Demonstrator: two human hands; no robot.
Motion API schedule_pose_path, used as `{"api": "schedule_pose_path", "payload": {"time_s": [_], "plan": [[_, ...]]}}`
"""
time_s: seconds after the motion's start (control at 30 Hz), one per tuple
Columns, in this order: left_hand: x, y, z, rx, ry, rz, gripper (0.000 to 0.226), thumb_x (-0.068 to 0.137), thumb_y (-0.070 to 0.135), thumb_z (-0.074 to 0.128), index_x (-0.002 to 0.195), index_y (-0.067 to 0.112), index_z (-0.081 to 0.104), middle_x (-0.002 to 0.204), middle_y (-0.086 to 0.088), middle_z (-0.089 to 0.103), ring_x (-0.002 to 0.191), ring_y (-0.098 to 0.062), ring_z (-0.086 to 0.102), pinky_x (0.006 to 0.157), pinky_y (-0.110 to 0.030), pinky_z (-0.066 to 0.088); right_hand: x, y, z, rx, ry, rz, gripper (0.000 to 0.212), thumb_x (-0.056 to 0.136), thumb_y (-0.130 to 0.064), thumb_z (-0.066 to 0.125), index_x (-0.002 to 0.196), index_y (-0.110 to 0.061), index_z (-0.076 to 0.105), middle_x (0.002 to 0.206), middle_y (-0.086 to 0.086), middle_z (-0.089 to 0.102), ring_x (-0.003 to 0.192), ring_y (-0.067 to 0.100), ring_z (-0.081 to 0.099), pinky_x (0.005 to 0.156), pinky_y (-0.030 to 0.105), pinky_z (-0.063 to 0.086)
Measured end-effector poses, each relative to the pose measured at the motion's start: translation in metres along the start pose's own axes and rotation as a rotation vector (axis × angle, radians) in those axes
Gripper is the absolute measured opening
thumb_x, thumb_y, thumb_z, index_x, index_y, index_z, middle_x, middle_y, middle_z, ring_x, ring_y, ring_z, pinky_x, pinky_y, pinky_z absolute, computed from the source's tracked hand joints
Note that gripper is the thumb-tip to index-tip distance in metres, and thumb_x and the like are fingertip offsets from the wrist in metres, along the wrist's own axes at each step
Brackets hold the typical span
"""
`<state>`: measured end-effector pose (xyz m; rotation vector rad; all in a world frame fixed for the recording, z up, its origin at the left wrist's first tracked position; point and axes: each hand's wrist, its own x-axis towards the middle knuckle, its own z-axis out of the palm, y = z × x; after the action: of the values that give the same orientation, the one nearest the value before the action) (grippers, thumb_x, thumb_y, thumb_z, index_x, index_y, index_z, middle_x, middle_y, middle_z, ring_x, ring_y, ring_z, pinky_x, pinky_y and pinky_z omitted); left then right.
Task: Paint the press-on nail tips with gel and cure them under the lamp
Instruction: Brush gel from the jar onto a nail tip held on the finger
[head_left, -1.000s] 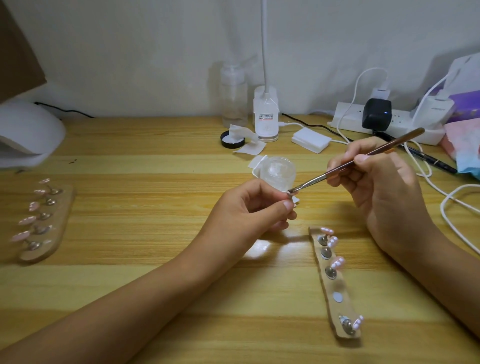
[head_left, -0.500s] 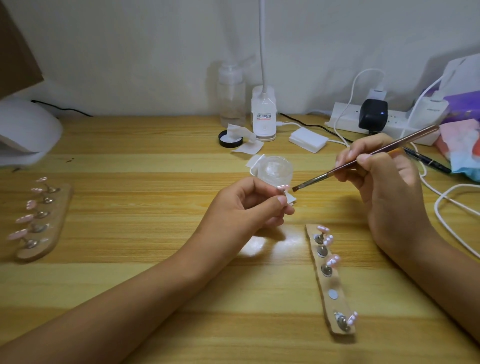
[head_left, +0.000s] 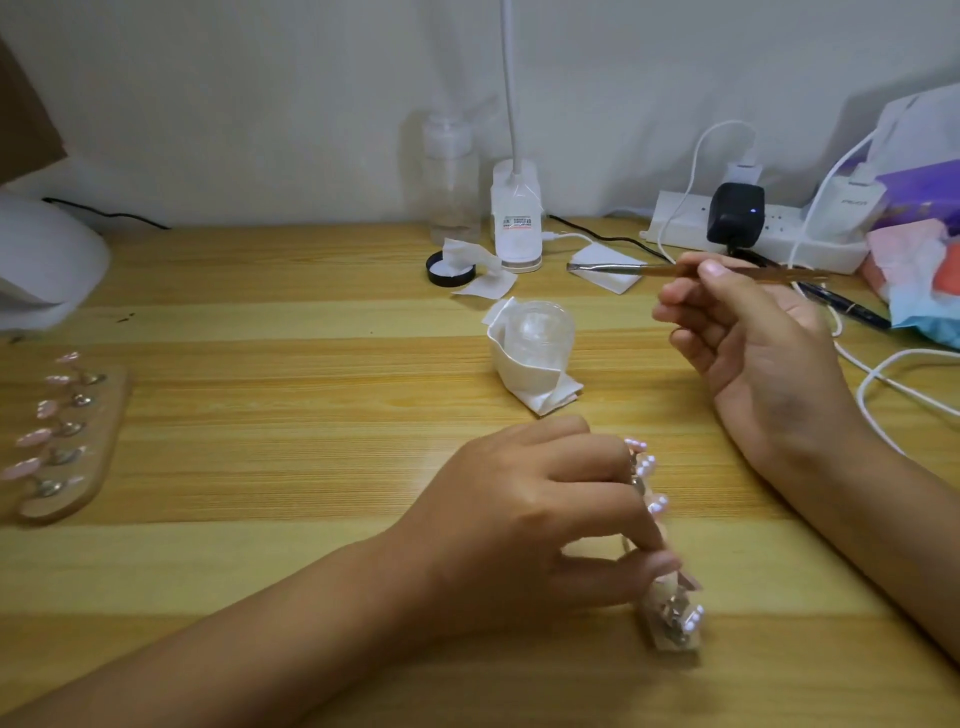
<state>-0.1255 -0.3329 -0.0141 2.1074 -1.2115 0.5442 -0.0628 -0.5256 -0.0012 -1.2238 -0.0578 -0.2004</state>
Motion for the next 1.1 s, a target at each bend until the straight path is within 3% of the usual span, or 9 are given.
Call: {"api": "schedule_pose_path", "payload": {"time_s": [0.13, 0.2, 0.27, 0.43, 0.53, 0.7, 0.8, 0.97, 1.1], "plan": [[0.001, 0.001, -0.001, 0.041, -0.054, 0.045, 0.019, 0.088, 0.028, 0.070, 0.073, 0.017, 0.075, 0.069, 0.004, 0.059, 0.071, -0.006, 0.030, 0.066, -0.016, 0.029, 0.000, 0.000, 0.001, -0.047, -0.009, -0.013, 0.020, 0.101, -0.016, 0.049, 0.094, -0.015, 0.067, 0.043, -0.008, 0.045, 0.041, 0.007, 0.041, 0.043, 0.017, 0.036], [0.000, 0.000, -0.004, 0.039, -0.062, 0.078, 0.020, 0.088, 0.027, 0.070, 0.073, 0.016, 0.075, 0.067, 0.003, 0.057, 0.067, -0.010, 0.034, 0.063, -0.019, 0.030, 0.000, -0.001, 0.001, -0.033, -0.033, -0.008, 0.023, 0.101, -0.016, 0.047, 0.088, -0.017, 0.067, 0.035, -0.009, 0.029, 0.034, 0.007, 0.023, 0.039, 0.019, 0.025], [-0.001, -0.003, -0.008, 0.032, -0.080, 0.104, 0.018, 0.087, 0.026, 0.072, 0.074, 0.016, 0.076, 0.066, 0.002, 0.057, 0.065, -0.012, 0.034, 0.061, -0.020, 0.031, 0.001, -0.002, 0.000, 0.005, -0.029, 0.002, 0.026, 0.099, -0.017, 0.046, 0.081, -0.018, 0.065, 0.033, -0.010, 0.024, 0.034, 0.007, 0.018, 0.040, 0.020, 0.022], [-0.001, -0.002, -0.010, -0.019, -0.192, 0.113, 0.011, 0.085, 0.026, 0.073, 0.088, 0.017, 0.078, 0.073, 0.004, 0.061, 0.074, -0.003, 0.027, 0.069, -0.012, 0.026, 0.003, -0.002, -0.002, 0.035, 0.021, 0.003, 0.029, 0.098, -0.017, 0.043, 0.073, -0.018, 0.058, 0.035, -0.008, 0.021, 0.039, 0.010, 0.016, 0.043, 0.023, 0.021], [-0.001, -0.002, -0.007, -0.019, -0.235, 0.109, 0.013, 0.084, 0.025, 0.073, 0.095, 0.018, 0.077, 0.075, 0.006, 0.059, 0.078, -0.001, 0.022, 0.068, -0.015, 0.026, 0.003, -0.001, -0.003, 0.026, 0.044, -0.012, 0.029, 0.099, -0.017, 0.044, 0.073, -0.019, 0.059, 0.040, -0.008, 0.023, 0.045, 0.012, 0.015, 0.045, 0.024, 0.020], [-0.002, -0.003, -0.007, 0.031, -0.288, 0.142, 0.009, 0.088, 0.023, 0.069, 0.092, 0.018, 0.076, 0.076, 0.005, 0.061, 0.071, -0.010, 0.038, 0.067, -0.018, 0.027, 0.006, 0.001, -0.003, 0.042, 0.050, 0.008, 0.029, 0.099, -0.018, 0.047, 0.074, -0.019, 0.061, 0.048, -0.006, 0.031, 0.048, 0.010, 0.023, 0.047, 0.024, 0.022], [-0.001, -0.001, -0.007, 0.071, -0.236, 0.134, 0.010, 0.090, 0.021, 0.067, 0.085, 0.016, 0.075, 0.072, 0.004, 0.059, 0.070, -0.009, 0.031, 0.066, -0.018, 0.026, 0.006, 0.002, -0.004, 0.062, 0.040, 0.013, 0.027, 0.098, -0.019, 0.048, 0.075, -0.019, 0.061, 0.050, -0.005, 0.035, 0.048, 0.010, 0.028, 0.047, 0.022, 0.027], [0.001, -0.001, -0.004, 0.238, -0.094, 0.166, 0.019, 0.092, 0.020, 0.063, 0.077, 0.014, 0.073, 0.069, 0.002, 0.060, 0.063, -0.019, 0.043, 0.058, -0.024, 0.037, 0.006, 0.002, -0.004, 0.058, 0.031, 0.015, 0.025, 0.098, -0.019, 0.048, 0.077, -0.018, 0.061, 0.051, -0.005, 0.037, 0.048, 0.009, 0.031, 0.048, 0.022, 0.030], [0.001, 0.001, -0.003, 0.341, -0.092, 0.259, 0.013, 0.090, 0.019, 0.067, 0.079, 0.017, 0.074, 0.068, 0.002, 0.058, 0.063, -0.017, 0.043, 0.057, -0.026, 0.037, 0.007, 0.002, -0.004, 0.062, 0.032, 0.011, 0.025, 0.099, -0.019, 0.048, 0.078, -0.018, 0.061, 0.051, -0.005, 0.038, 0.049, 0.009, 0.032, 0.049, 0.022, 0.030]]}}
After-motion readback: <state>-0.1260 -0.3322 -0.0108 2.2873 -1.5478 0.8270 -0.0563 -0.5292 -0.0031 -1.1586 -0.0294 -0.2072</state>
